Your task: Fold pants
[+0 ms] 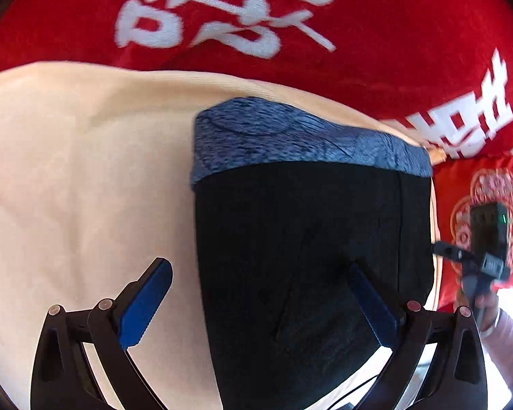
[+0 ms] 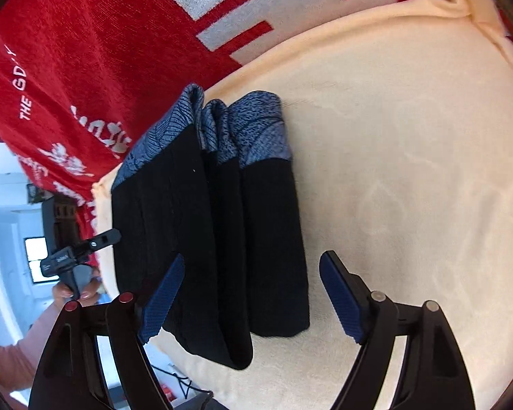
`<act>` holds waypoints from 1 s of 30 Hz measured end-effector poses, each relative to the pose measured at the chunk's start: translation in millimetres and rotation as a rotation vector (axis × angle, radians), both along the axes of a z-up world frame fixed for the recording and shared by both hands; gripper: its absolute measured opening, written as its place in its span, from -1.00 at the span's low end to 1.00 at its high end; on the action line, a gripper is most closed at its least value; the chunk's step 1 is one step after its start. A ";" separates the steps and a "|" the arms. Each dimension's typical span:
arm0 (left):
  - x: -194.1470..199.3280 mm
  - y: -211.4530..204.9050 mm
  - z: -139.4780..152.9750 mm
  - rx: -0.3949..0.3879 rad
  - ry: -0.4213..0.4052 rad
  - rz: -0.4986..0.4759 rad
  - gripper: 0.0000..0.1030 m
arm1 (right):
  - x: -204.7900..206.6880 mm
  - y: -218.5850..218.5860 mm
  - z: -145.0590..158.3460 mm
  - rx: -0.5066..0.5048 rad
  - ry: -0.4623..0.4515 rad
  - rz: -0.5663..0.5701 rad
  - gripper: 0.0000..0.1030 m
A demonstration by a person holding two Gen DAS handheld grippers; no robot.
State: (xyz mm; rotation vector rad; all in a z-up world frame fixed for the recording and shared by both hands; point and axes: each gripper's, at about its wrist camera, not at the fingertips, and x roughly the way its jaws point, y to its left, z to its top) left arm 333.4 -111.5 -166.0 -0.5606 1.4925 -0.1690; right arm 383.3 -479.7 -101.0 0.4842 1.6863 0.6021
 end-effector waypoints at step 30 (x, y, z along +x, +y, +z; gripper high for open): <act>-48.5 -31.9 68.2 0.008 -0.088 0.012 0.31 | -22.4 23.5 47.6 0.142 0.035 0.031 -0.22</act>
